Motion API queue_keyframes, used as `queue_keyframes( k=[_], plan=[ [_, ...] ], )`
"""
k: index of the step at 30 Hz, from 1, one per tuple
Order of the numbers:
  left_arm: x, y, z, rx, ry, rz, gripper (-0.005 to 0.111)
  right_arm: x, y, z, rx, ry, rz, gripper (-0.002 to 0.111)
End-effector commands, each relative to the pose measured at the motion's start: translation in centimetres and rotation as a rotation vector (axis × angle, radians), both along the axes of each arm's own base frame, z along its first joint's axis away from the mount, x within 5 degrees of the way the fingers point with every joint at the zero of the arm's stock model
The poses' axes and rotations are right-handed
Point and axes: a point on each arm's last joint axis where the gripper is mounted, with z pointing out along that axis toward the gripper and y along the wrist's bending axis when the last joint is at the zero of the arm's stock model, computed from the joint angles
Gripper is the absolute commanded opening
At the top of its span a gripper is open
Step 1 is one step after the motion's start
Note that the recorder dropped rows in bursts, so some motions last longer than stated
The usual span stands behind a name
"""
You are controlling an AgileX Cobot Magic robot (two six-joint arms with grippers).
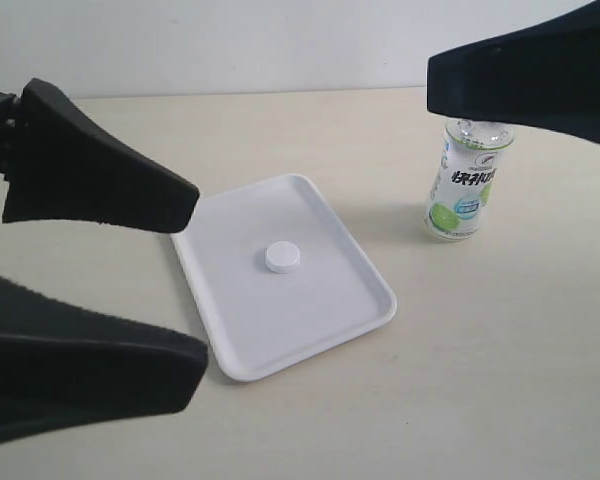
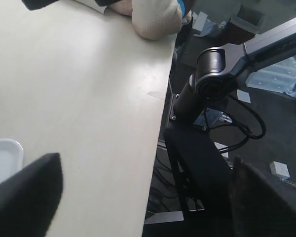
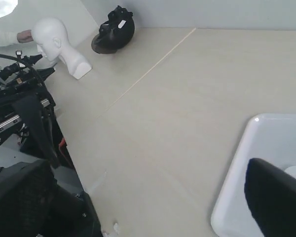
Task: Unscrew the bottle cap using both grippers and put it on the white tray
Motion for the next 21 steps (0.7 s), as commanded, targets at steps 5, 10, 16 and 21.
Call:
queue_keyframes(
  k=[5, 10, 16, 21],
  plan=[
    [0.0, 0.0, 0.1, -0.017, -0.097, -0.037, 0.004, -0.2, 0.0, 0.0, 0.017, 0.027, -0.013, 0.075],
    [0.0, 0.0, 0.1, -0.012, -0.088, -0.039, 0.004, -0.2, 0.0, 0.0, 0.000, -0.005, 0.001, -0.001],
    [-0.3, 0.1, 0.0, 0.000, -0.076, -0.064, 0.004, -0.1, -0.1, 0.0, -0.020, -0.035, -0.002, 0.003],
    [-1.0, 1.3, -0.8, -0.030, -0.128, 0.032, 0.000, -1.2, -0.5, -0.9, -0.075, -0.098, -0.123, 0.000]
  ],
)
